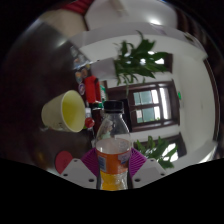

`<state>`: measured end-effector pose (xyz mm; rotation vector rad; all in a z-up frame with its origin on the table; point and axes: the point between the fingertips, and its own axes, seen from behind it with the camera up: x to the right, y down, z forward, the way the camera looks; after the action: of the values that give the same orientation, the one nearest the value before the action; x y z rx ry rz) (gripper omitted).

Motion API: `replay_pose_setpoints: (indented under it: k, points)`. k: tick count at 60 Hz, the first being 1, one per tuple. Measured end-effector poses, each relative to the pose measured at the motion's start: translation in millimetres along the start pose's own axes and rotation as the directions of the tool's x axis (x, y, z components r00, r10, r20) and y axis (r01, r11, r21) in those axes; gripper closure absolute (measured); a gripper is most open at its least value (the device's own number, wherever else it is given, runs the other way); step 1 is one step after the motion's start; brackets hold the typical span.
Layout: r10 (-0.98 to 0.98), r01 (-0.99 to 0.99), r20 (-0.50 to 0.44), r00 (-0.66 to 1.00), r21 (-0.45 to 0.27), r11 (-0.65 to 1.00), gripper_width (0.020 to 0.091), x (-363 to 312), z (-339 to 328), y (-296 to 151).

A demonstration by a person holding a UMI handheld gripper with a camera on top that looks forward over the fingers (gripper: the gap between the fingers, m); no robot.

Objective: Pour water

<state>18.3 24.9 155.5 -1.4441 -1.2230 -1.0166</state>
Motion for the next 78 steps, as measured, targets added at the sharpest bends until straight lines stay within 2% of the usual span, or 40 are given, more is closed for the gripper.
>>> replay_pose_setpoints:
  k: [19,23,29,45,51,55,59,63,67,70,73,78]
  points:
    - [-0.486,0.487,0.032,0.874,-0.064,0.871,0.0755,-12,32,5]
    - [-0.574,0.572,-0.003,0.819,-0.079,0.817,0.0753,-3,32,1]
    - [-0.685,0.683,-0.092,0.722,-0.061,0.728,0.0749,5,34,-23]
    - [-0.707,0.706,-0.134,0.695,-0.063,0.706,0.075,18,36,-24]
    - [-0.581,0.58,-0.114,0.806,-0.045,0.813,0.0752,27,31,-14]
    - [-0.431,0.431,-0.108,0.896,-0.027,0.902,0.0751,36,27,-9]
    - [-0.206,0.207,-0.079,0.975,0.008,0.978,0.0754,43,21,-4]
    - [0.082,-0.082,-0.026,0.996,0.012,0.997,0.0753,39,14,-2]
    - [0.355,-0.357,0.055,0.933,0.024,0.934,0.0755,48,12,5]
    - [0.519,-0.522,0.086,0.851,0.017,0.853,0.0737,44,12,-7]
    - [0.647,-0.659,0.159,0.746,0.032,0.752,0.0736,51,4,-1]
    - [0.81,-0.83,0.21,0.547,0.015,0.557,0.0734,55,3,-4]
